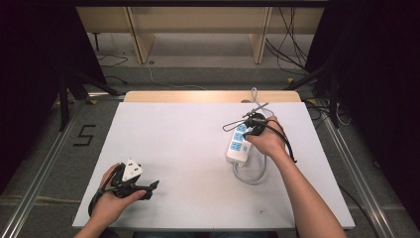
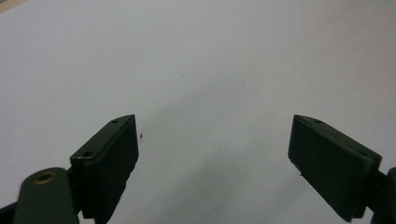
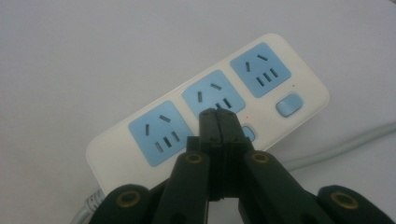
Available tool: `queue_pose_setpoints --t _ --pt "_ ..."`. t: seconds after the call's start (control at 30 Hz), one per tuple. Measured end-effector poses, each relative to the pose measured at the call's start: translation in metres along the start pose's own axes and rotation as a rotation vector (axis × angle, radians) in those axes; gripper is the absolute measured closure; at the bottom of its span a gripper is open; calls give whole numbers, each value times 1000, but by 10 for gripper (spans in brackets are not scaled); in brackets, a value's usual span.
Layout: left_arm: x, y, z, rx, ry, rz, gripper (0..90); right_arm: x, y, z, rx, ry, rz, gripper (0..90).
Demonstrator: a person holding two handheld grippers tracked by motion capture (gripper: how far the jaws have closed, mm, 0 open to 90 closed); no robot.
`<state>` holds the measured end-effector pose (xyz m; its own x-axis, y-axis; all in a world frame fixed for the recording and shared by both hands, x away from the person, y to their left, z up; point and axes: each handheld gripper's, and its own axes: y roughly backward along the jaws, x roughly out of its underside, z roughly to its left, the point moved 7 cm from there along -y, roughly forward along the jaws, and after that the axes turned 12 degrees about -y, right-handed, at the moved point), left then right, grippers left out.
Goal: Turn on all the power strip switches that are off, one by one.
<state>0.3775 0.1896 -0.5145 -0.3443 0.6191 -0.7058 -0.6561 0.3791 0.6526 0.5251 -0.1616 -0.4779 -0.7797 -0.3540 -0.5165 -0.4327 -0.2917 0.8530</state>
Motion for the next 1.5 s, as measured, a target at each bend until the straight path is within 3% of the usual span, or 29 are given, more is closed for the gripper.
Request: queue_pose_setpoints --t 1.5 --pt "1 0 1 -3 0 5 161 -23 -7 -23 40 -38 13 900"
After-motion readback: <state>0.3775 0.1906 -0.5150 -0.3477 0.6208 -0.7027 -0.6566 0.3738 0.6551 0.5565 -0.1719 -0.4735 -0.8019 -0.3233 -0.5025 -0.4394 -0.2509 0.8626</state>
